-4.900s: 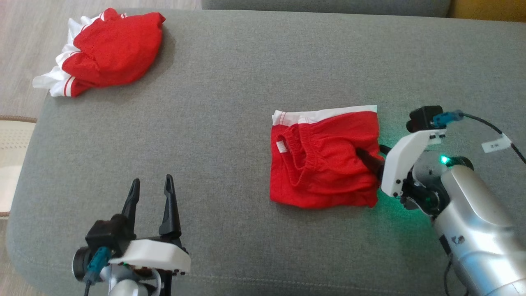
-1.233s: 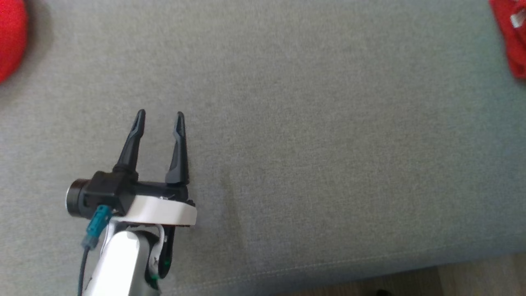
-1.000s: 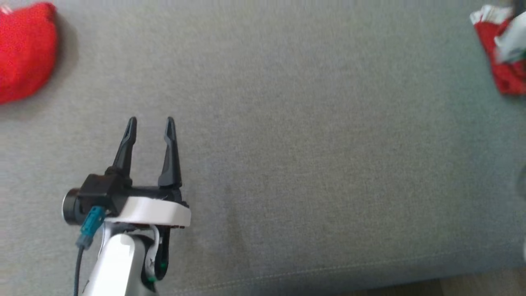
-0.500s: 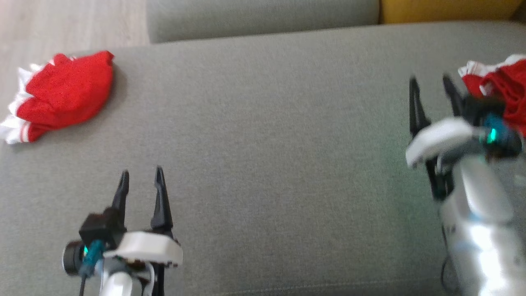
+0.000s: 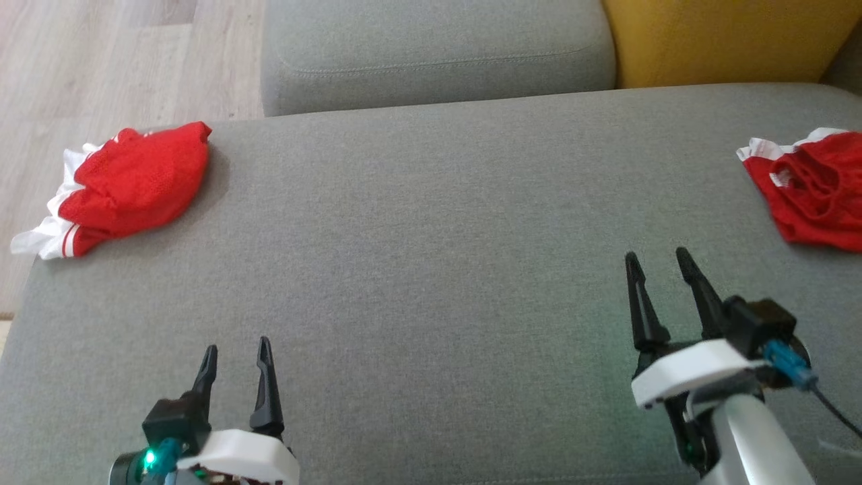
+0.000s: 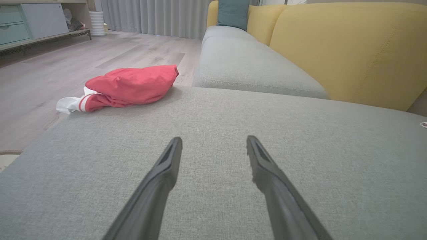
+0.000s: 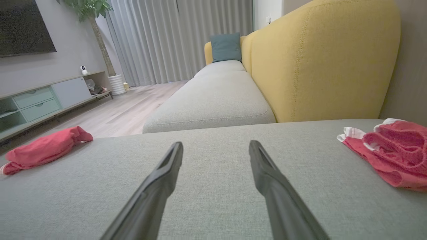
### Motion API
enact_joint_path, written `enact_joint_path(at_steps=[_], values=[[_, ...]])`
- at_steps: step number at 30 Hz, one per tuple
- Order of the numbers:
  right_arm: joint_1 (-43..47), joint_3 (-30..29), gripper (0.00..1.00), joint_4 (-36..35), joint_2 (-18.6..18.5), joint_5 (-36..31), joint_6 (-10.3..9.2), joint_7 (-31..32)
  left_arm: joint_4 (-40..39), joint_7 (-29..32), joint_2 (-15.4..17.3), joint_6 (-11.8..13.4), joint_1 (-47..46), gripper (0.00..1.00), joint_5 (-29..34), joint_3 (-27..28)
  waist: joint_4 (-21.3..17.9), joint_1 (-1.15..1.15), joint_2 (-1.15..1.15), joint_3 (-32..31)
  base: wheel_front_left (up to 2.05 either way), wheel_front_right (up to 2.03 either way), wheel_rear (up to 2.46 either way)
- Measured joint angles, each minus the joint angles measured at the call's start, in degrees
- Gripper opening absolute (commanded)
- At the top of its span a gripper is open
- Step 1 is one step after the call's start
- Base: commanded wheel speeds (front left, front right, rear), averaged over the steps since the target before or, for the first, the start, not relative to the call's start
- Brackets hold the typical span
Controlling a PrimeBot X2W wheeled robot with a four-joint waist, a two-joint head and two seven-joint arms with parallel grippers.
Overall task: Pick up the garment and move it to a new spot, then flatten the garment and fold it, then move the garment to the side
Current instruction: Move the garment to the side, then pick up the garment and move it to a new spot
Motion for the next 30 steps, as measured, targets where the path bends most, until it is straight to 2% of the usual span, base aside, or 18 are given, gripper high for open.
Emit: enact_joint_path(at_steps=[6,30], values=[[4.0,1.0,1.0,-4.1,0.0,2.2,0.0,0.1,0.6,0.0,0.0,-0.3,0.0,1.0,-0.5,0.6,-0.4,0.0,0.0,-0.3,0.0,0.0,0.0],[5.2,2.4,1.0,-5.5,0.1,2.6,0.0,1.2,1.7,0.0,-0.2,-1.0,0.0,1.0,-0.6,0.8,0.6,0.0,0.0,0.0,0.0,0.0,0.0]])
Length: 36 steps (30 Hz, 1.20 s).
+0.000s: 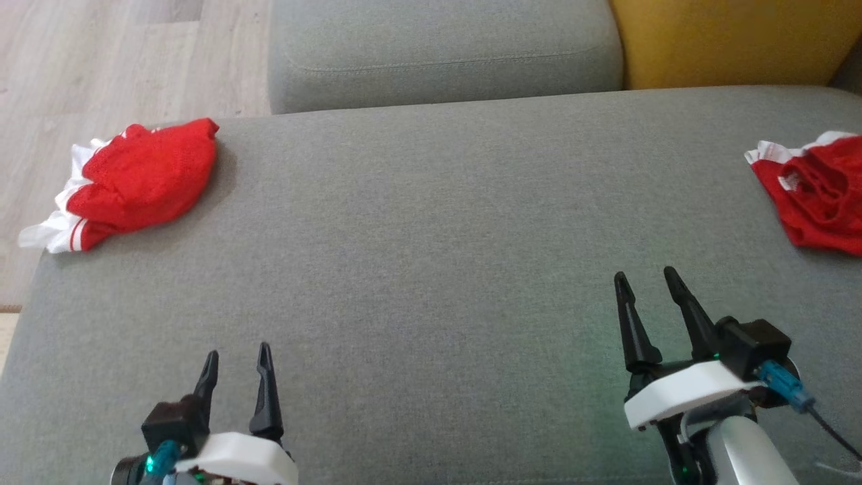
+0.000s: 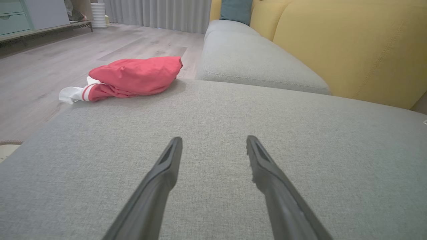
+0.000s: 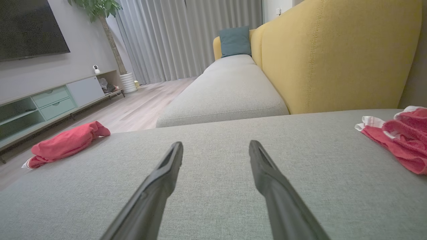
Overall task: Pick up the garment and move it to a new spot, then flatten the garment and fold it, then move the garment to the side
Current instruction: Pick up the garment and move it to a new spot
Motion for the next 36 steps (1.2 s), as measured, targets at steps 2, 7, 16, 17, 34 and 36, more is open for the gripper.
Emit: enact_joint_path(at_steps=[2,7,16,17,34,36], values=[[0.1,0.0,1.0,0.0,0.0,0.0,0.0,0.0,-0.3,0.0,0.0,0.0,0.0,1.0,0.0,-0.2,0.5,0.0,0.0,0.0,0.0,0.0,0.0],[0.5,-0.1,1.0,-0.2,0.0,0.0,0.0,0.0,-1.2,0.0,-0.1,-0.1,-0.1,1.0,0.0,-1.1,3.3,0.0,0.0,-0.1,0.0,0.0,0.0],[2.4,0.5,1.0,-1.0,0.0,0.0,0.0,0.1,-3.3,0.0,0.0,-0.3,-0.1,1.0,0.2,-2.4,13.9,0.0,0.0,-0.5,0.0,0.0,0.0],[2.4,0.7,1.0,-1.0,0.0,0.3,0.0,0.1,-3.3,0.0,0.0,-0.3,-0.1,1.0,0.2,-2.3,15.3,0.0,0.0,-0.5,0.0,0.0,0.0],[2.2,4.0,1.0,-0.7,0.3,1.0,0.0,0.6,-5.3,0.0,0.3,0.7,2.2,1.0,0.2,0.4,31.1,0.0,0.0,0.4,0.0,0.0,0.0],[2.1,4.1,1.0,-0.7,0.3,1.0,0.0,0.6,-5.4,0.0,0.3,1.0,2.2,1.0,0.2,0.5,31.2,0.0,0.0,0.7,0.0,0.0,0.0]])
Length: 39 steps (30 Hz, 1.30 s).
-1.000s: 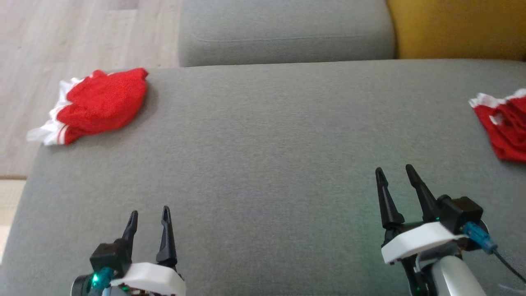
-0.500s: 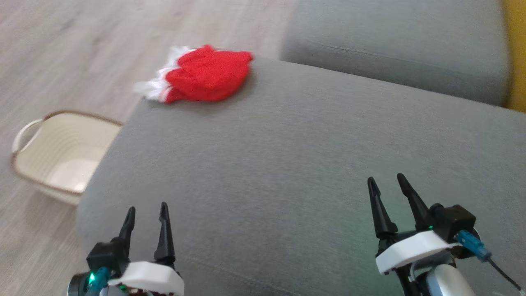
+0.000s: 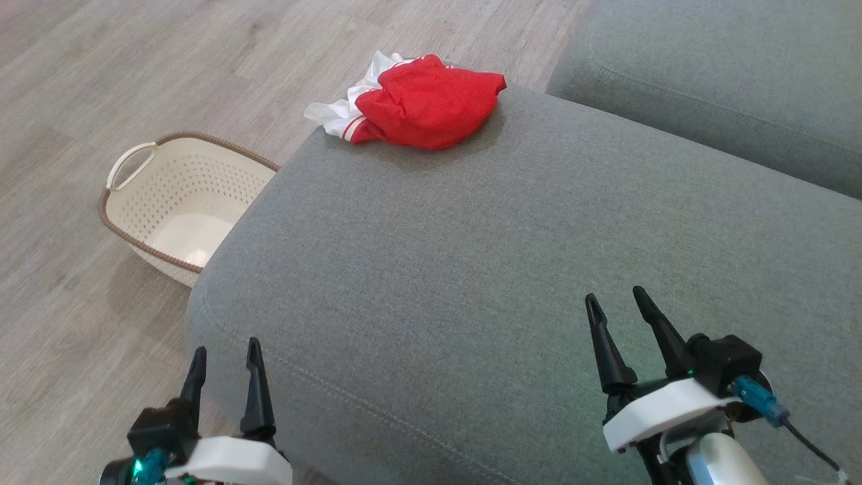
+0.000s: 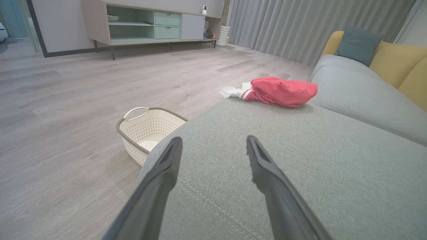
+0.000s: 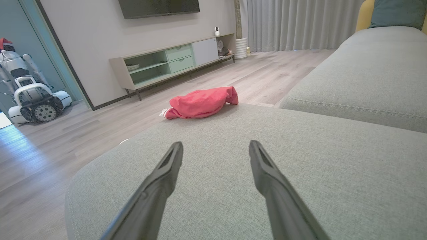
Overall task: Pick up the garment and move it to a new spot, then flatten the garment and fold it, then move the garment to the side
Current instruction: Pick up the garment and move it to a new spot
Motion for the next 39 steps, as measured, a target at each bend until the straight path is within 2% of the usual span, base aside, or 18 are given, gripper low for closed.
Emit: enact_joint_path(at_steps=[8,12,16,22,24,30,33,34,39], values=[[-0.2,-0.9,1.0,-0.4,0.0,-0.2,0.0,0.0,0.0,0.0,0.0,-0.1,-0.2,1.0,-0.2,0.5,0.0,0.0,0.0,1.3,0.0,0.0,0.0],[-0.4,-1.4,1.0,-2.2,0.0,-1.8,0.0,1.0,0.3,0.0,1.3,-0.5,-2.2,1.0,0.1,1.4,-0.8,0.0,0.0,3.1,0.0,0.0,0.0],[-2.2,-1.6,1.0,-5.0,0.0,-3.8,0.0,2.0,0.6,0.0,4.5,-0.8,-9.7,1.0,1.5,2.8,-2.2,0.0,0.0,6.2,0.0,0.0,0.0],[-5.2,-2.5,1.0,-9.8,-0.1,-7.6,0.0,4.2,4.3,1.6,9.1,-3.8,-26.6,1.0,3.0,3.4,-5.2,0.0,0.0,12.8,0.0,0.0,0.0],[-5.8,-3.1,1.0,-11.0,-0.1,-9.1,0.0,5.0,7.5,3.3,9.9,-4.9,-33.8,1.0,2.9,3.5,-6.3,0.0,0.0,15.3,0.0,0.0,0.0],[-8.2,-3.6,1.0,-14.8,-0.1,-11.8,0.0,6.6,22.6,9.1,10.4,-6.2,-52.4,1.0,1.7,3.9,-9.9,0.0,0.0,22.6,0.0,0.0,0.0],[-8.9,-3.5,1.0,-17.0,-0.2,-12.8,0.0,7.1,30.2,10.9,10.3,-6.5,-58.5,1.0,0.3,4.6,-11.9,0.0,0.0,25.8,0.0,0.0,0.0],[-8.9,-3.5,1.0,-17.0,-0.2,-12.8,0.0,7.1,30.2,10.9,10.3,-6.5,-58.5,1.0,0.3,4.6,-11.9,0.0,0.0,25.8,0.0,0.0,0.0],[-9.7,-3.4,1.0,-20.2,-0.3,-13.7,0.0,7.7,40.4,12.6,10.1,-6.9,-65.4,1.0,-1.6,5.9,-15.0,0.0,0.0,31.0,0.0,0.0,0.0]])
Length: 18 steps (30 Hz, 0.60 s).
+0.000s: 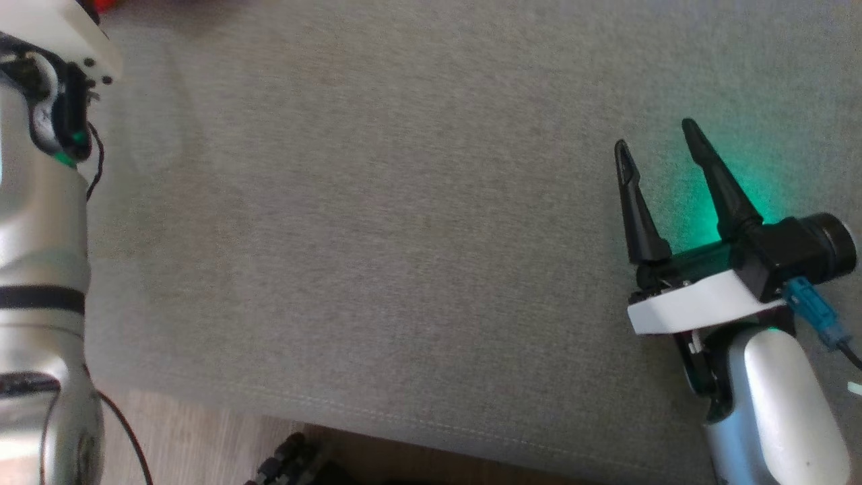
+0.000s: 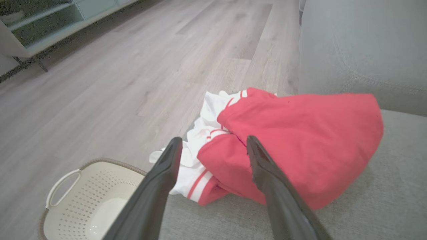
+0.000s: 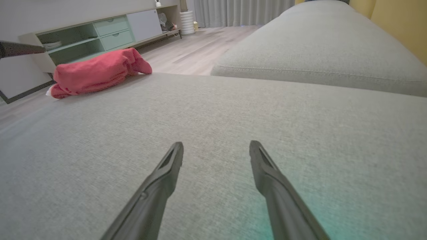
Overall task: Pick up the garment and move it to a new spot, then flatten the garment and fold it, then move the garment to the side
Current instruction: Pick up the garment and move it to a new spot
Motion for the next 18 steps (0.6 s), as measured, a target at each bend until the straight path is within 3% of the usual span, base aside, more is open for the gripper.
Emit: enact_joint_path(at_steps=[9,10,11,12,18], values=[[-1.8,0.6,1.0,-3.0,0.0,-0.5,0.0,0.2,11.8,1.7,0.3,-0.7,-6.9,1.0,-4.0,3.3,-3.9,0.0,0.0,6.0,0.0,0.0,0.0],[-1.8,0.7,1.0,-3.2,0.0,-0.5,0.0,0.2,12.6,1.7,0.3,-0.7,-7.4,0.95,-4.3,3.5,-4.1,0.0,0.0,6.2,0.0,0.0,0.0],[-1.9,0.6,1.0,-3.3,0.0,-0.5,0.0,0.2,13.4,1.7,0.3,-0.8,-7.9,0.44,-4.5,3.6,-4.3,0.0,0.0,6.3,0.0,0.0,0.0],[-1.9,0.6,1.0,-3.3,0.0,-0.5,0.0,0.2,14.0,1.7,0.3,-1.0,-8.3,0.0,-4.6,3.6,-4.3,0.0,0.0,6.4,0.0,0.0,0.0],[-1.9,0.6,1.0,-2.2,0.0,-0.1,0.0,-0.8,16.7,-0.6,0.5,-2.1,-9.2,0.0,-4.6,3.5,-4.1,0.0,0.0,5.1,0.0,0.0,0.0]])
